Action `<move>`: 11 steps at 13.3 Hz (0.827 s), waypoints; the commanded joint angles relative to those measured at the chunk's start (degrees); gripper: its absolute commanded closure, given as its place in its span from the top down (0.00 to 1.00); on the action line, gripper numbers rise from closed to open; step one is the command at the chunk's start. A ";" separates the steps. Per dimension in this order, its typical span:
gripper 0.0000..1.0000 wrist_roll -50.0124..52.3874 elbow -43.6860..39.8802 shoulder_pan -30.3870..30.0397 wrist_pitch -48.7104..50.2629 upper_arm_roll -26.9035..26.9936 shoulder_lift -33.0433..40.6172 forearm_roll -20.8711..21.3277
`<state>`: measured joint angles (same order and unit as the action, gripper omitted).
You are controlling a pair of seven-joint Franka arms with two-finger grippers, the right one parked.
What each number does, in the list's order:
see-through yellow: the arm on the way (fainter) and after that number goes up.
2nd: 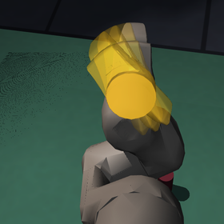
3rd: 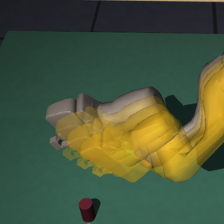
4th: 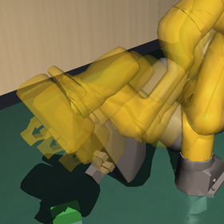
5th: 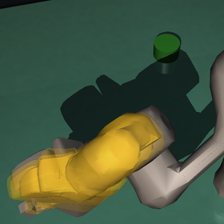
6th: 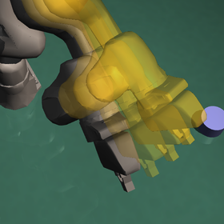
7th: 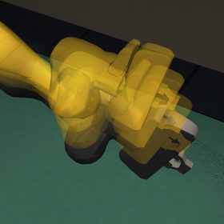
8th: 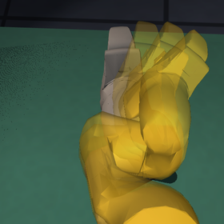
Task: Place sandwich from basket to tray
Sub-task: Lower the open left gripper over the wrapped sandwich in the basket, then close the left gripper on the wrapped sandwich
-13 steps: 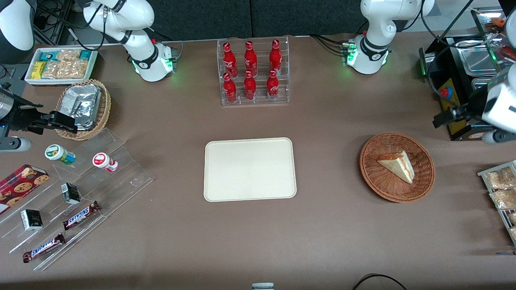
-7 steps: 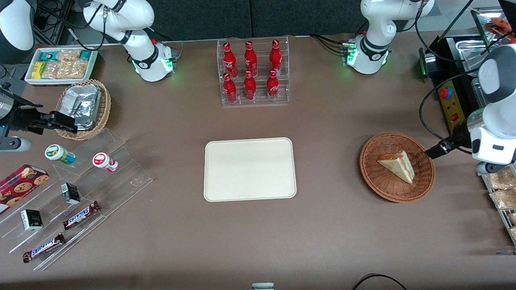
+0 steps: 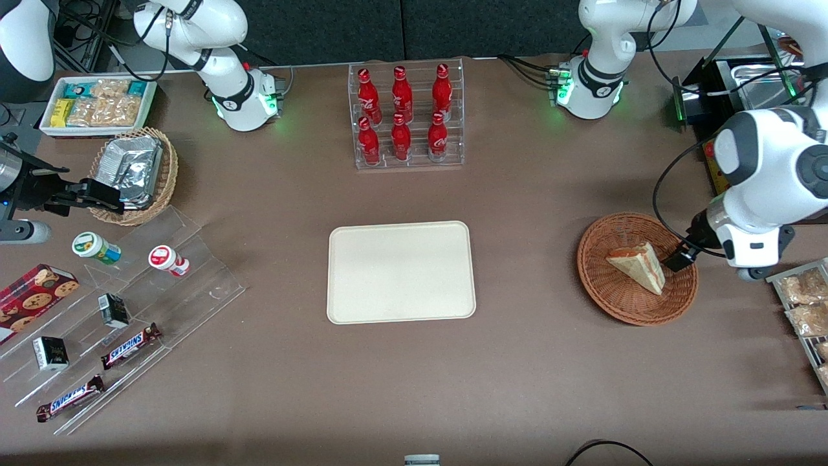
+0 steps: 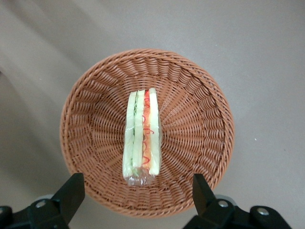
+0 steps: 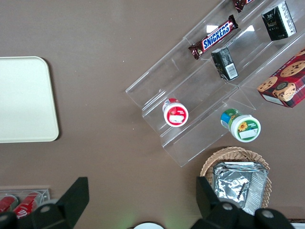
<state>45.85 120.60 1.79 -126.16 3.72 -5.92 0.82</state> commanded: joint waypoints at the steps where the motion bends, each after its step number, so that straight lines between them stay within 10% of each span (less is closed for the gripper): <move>1: 1.00 5.10 6.49 -0.30 -7.24 -0.38 2.84 -0.29; 11: 1.00 9.51 11.68 0.23 -17.97 -0.47 -1.81 -0.90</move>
<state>53.66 131.75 1.85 -141.52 3.65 -6.64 0.30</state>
